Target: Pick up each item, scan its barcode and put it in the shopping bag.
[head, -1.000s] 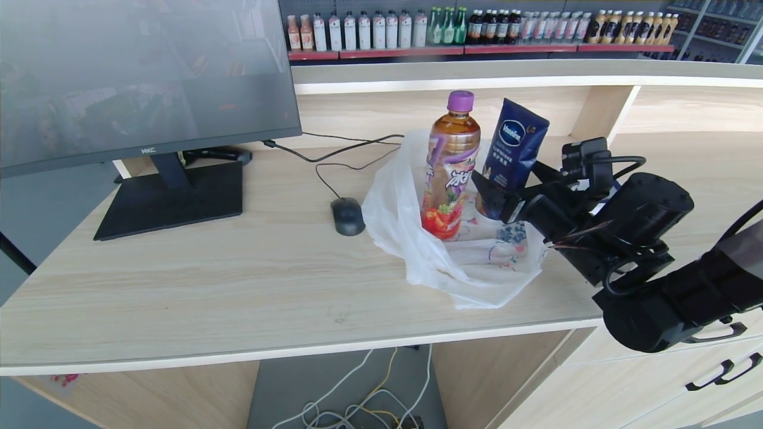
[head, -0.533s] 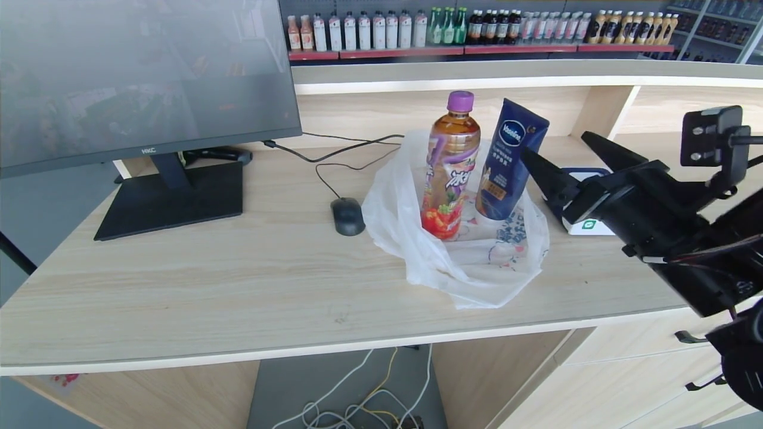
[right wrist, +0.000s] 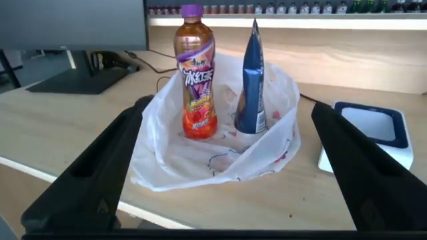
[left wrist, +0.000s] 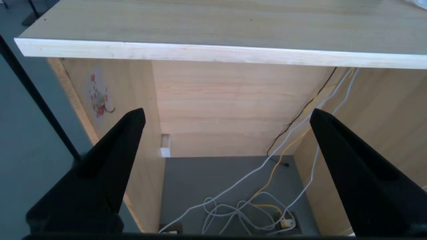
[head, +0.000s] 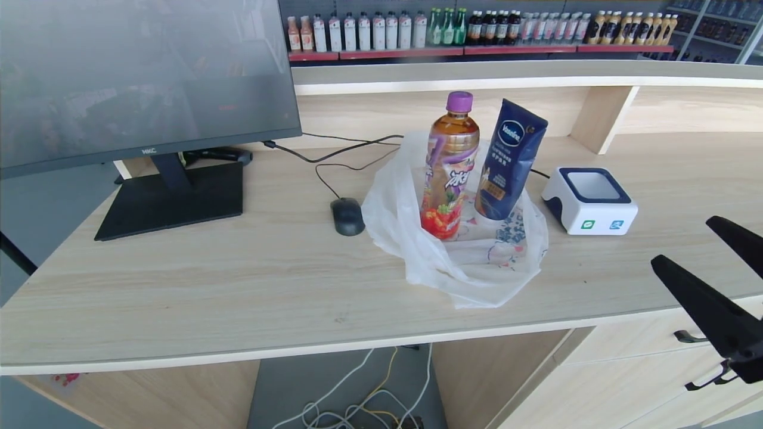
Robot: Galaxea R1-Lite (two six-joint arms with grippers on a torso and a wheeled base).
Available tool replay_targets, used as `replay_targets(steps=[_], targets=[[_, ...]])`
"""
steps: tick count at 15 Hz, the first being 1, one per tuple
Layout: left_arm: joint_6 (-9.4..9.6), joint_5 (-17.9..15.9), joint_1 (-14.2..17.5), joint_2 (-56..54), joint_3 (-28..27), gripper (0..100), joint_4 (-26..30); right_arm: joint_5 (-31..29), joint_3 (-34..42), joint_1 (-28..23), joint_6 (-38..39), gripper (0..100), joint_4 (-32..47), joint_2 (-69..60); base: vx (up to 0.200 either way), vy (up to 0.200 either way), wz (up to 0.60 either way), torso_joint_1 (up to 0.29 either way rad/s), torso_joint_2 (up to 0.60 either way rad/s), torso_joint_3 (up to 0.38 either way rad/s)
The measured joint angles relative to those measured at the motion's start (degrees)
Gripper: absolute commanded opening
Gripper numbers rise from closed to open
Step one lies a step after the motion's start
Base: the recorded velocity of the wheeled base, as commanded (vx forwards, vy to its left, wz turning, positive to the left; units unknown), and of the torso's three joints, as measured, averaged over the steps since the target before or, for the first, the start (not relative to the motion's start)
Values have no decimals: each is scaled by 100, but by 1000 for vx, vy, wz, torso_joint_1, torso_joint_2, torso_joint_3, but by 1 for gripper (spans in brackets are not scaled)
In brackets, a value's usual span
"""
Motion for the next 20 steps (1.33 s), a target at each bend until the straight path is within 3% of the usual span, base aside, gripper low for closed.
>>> replay_targets(steps=[3,8,11,16,20], targets=[[0,0,0,0,0,100,0,41,219,4,38,100,1590,-1036,0,0,0,0,0,0],[0,0,2,0,0,100,0,274,258,4,-325,100,6155,-3556,0,0,0,0,0,0],[0,-2,0,0,0,100,0,318,241,0,-444,100,8017,-4915,0,0,0,0,0,0],[0,-2,0,0,0,100,-2,293,193,-90,-574,100,8192,-5888,0,0,0,0,0,0],[0,0,-2,0,0,100,0,4,193,-662,-607,100,8210,-6039,0,0,0,0,0,0]])
